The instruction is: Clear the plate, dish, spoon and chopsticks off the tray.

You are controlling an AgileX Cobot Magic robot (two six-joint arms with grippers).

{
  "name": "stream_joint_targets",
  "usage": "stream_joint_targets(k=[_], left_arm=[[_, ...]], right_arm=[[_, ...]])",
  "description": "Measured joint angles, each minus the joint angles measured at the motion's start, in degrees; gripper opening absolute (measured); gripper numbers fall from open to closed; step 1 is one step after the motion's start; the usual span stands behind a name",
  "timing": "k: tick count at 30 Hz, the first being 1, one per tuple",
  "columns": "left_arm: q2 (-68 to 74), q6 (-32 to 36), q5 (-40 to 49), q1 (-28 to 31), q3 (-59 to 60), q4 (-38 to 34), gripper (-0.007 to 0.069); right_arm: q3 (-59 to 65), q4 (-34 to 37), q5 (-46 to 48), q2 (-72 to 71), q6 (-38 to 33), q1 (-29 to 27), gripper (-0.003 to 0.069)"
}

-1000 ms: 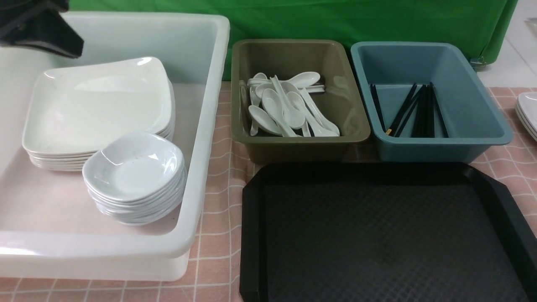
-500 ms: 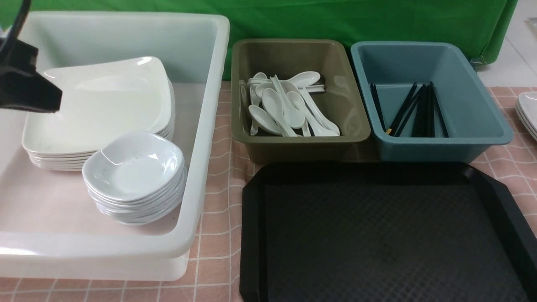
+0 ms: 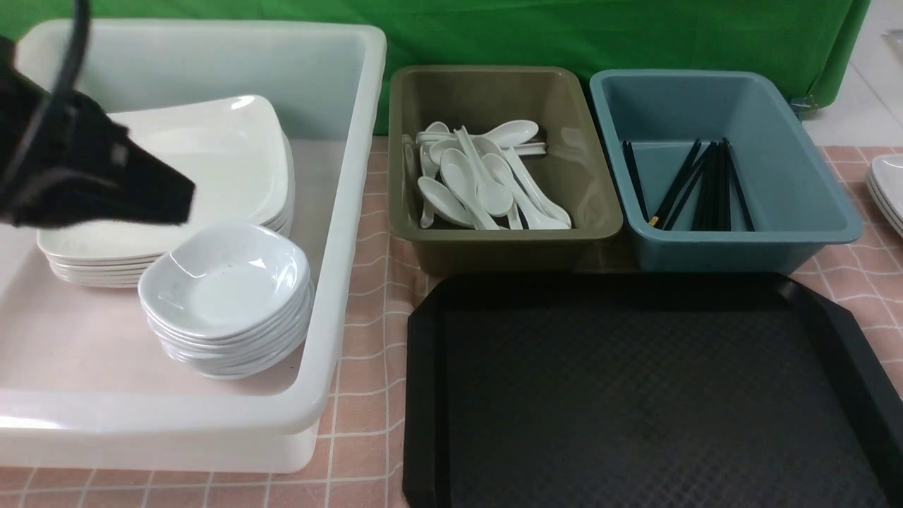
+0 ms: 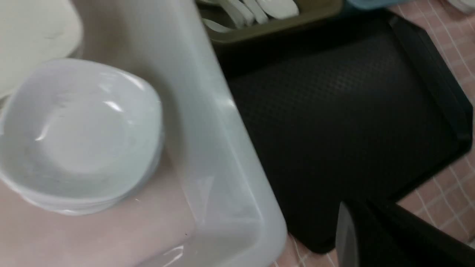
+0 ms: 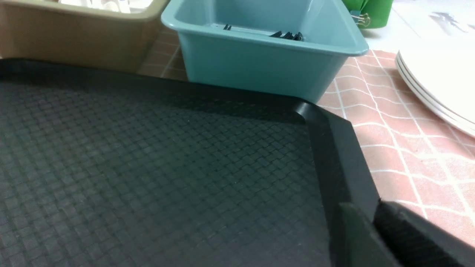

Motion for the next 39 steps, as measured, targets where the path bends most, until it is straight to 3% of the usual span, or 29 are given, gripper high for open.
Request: stream_joint_targets(k=[6, 11, 19, 22, 25, 31, 39], left_arm=[[-3.9, -4.0, -0.2, -12.7, 2.9, 6.0, -0.0002], [-11.1, -5.8, -6.3, -15.8, 10.5, 4.9, -0.0002], [-27.5, -5.9, -47.0, -16.2, 35.3, 1.9, -0.0001], [-29.7, -5.9, -54.2, -16.2, 40.5, 2.0, 0.0], [-30.2, -5.9, -56.5, -16.2, 43.6, 3.2, 0.0], [-30.2, -5.9, -57.9, -16.2, 49.8, 13.9, 0.0], [-31.7, -7.7, -60.5, -16.2, 52.0, 15.9, 0.0]], right_arm=[[0.0, 0.0, 0.0, 0.0, 0.1, 0.0, 0.0167], [0.0, 0.0, 0.0, 0.0, 0.1, 0.0, 0.018], [0.0, 0.0, 0.2, 0.0, 0.1, 0.0, 0.0196], [0.0, 0.0, 0.2, 0.0, 0.1, 0.0, 0.0198], [0.0, 0.0, 0.2, 0.0, 0.1, 0.0, 0.0199], [0.0, 0.0, 0.2, 0.0, 0.1, 0.0, 0.0209], [0.0, 0.0, 0.2, 0.0, 0.1, 0.0, 0.0225]])
